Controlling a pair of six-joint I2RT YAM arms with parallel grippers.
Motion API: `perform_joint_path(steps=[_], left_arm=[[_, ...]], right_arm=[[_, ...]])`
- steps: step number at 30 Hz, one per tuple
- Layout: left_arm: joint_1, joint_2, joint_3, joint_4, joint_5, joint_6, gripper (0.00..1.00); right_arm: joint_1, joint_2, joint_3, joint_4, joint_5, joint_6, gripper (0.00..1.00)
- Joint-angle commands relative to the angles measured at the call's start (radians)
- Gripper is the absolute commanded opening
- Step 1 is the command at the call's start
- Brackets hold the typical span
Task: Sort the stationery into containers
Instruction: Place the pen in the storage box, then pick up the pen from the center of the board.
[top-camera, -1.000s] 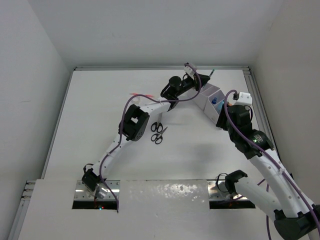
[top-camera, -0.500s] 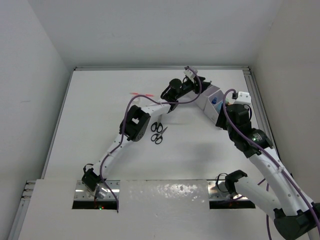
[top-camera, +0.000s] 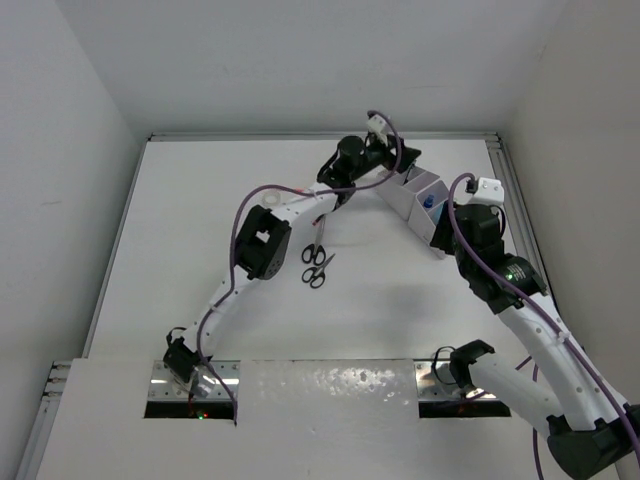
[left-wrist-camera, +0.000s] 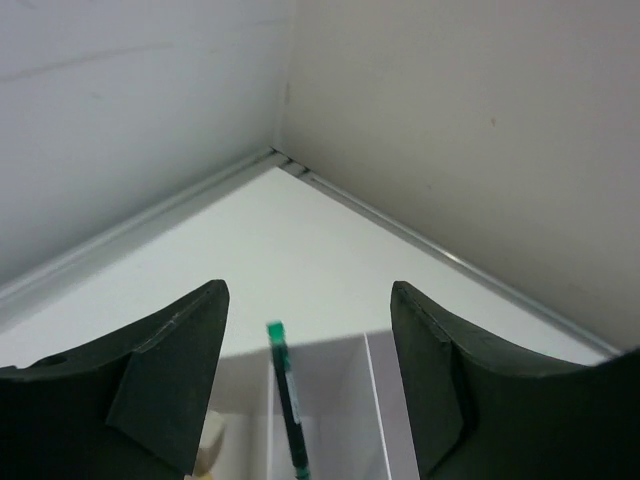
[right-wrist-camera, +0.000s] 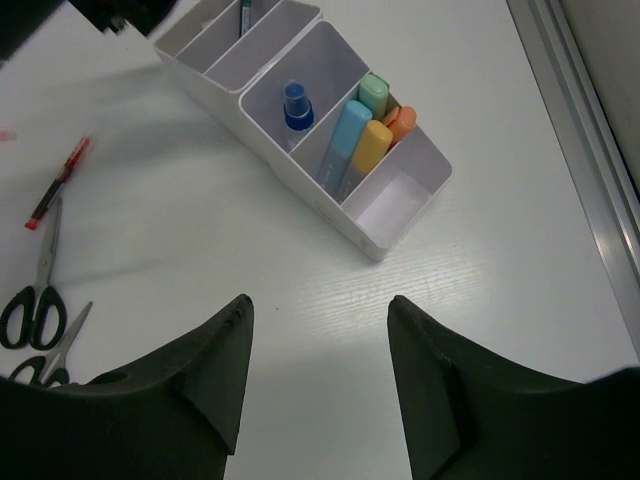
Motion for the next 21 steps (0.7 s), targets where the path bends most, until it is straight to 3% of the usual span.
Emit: perform_joint_path(steps=[1, 6, 11, 15, 21], left_arm=[[0.065, -0.178, 0.111, -0.193, -0.116, -0.021, 0.64], [0.173, -0.290, 0.102, -0.603, -0.264, -0.023, 0.58], [0.316, -0.474, -0.120, -0.861, -0.408, -0.061, 0.54], [0.384, -0.584, -0.379, -1.003, -0.524, -0.124, 0.53], [0.430, -0.640, -0.656, -1.043, -0.542, -0.194, 0.54]], right_arm=[[0.000, -0.003, 0.025, 0.063, -0.021, 0.023, 0.55], [0.001, 0.015, 0.007, 0.131, -0.066, 0.034, 0.54], [0.006, 0.044, -0.011, 0.184, -0.101, 0.041, 0.54], [0.010, 0.066, -0.013, 0.204, -0.118, 0.048, 0.54], [0.021, 0.075, -0.021, 0.215, -0.135, 0.071, 0.54]])
